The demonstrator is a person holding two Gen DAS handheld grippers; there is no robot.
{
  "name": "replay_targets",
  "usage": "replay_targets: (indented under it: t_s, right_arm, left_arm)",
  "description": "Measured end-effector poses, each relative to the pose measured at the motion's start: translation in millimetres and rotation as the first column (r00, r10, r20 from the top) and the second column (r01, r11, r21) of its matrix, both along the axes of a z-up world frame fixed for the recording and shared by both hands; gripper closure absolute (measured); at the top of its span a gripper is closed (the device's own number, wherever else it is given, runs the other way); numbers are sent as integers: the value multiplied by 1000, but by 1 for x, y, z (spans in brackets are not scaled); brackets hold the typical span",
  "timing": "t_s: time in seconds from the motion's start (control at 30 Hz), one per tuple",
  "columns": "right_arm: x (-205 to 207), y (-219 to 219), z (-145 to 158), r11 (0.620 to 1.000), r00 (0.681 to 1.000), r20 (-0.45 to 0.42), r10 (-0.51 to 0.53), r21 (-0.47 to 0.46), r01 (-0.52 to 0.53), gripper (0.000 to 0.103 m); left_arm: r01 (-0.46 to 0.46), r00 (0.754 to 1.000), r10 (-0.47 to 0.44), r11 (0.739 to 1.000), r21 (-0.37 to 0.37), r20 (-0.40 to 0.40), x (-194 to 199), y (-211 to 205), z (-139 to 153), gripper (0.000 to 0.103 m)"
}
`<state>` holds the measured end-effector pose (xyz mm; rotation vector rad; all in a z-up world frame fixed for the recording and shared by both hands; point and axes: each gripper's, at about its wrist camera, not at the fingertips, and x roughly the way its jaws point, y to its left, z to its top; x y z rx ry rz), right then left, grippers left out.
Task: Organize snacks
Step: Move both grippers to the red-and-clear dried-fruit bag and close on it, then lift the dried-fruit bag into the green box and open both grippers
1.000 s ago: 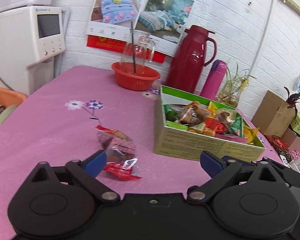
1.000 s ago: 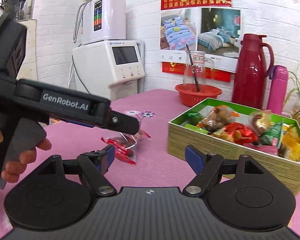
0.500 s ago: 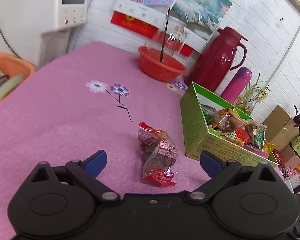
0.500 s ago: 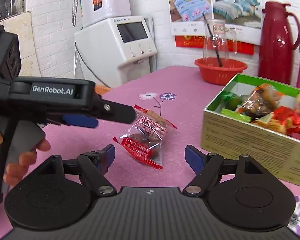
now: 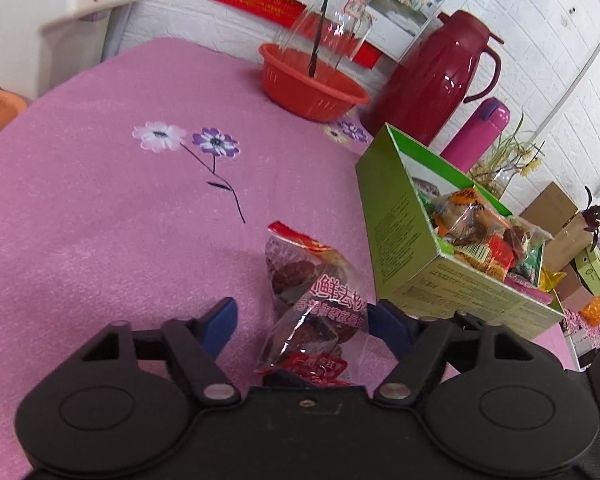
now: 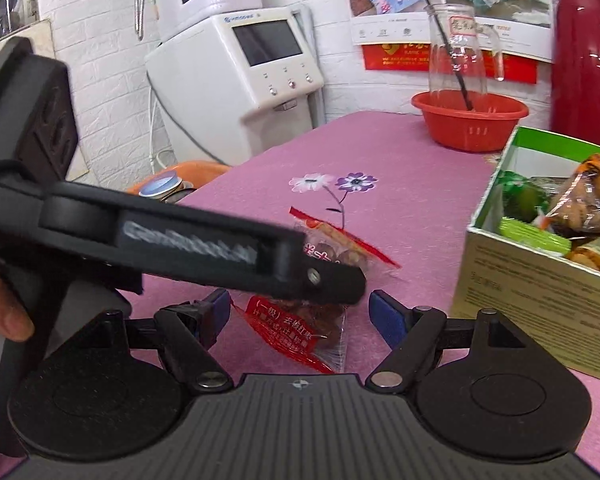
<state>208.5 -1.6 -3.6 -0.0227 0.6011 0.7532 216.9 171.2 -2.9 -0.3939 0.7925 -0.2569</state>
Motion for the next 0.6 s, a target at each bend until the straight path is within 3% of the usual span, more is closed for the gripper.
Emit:
replay_targets:
  t_s: [0.07, 0.13, 0.17, 0.23, 0.5, 0.6]
  right_arm:
    - [-1, -1, -1, 1000, 1000, -2, -20, -4, 20, 0]
    - [-2, -6, -2, 1000, 1000, -5, -22, 6, 22, 7]
    - [-3, -8, -1, 1000, 1000, -7, -25, 10, 25, 15]
    - [-6, -12, 1, 999, 999, 11, -53, -10, 53, 42]
    - [-32, -31, 5, 1000, 999, 36, -15, -14, 15, 45]
    - [-48, -40, 10, 1000, 997, 83, -2, -26, 5, 47]
  left_arm:
    - [10, 1000, -10, 1000, -22, 0, -1, 1, -3, 54]
    - [17, 1000, -16, 1000, -20, 4, -4, 0, -1, 66]
    - [18, 1000, -17, 1000, -11, 9, -7, -1, 0, 67]
    - [17, 1000, -17, 1000, 12, 19, -13, -5, 3, 74]
    - [36, 999, -36, 999, 17, 34, -42, -19, 9, 76]
    - [56, 997, -57, 998, 27, 45, -57, -28, 16, 79]
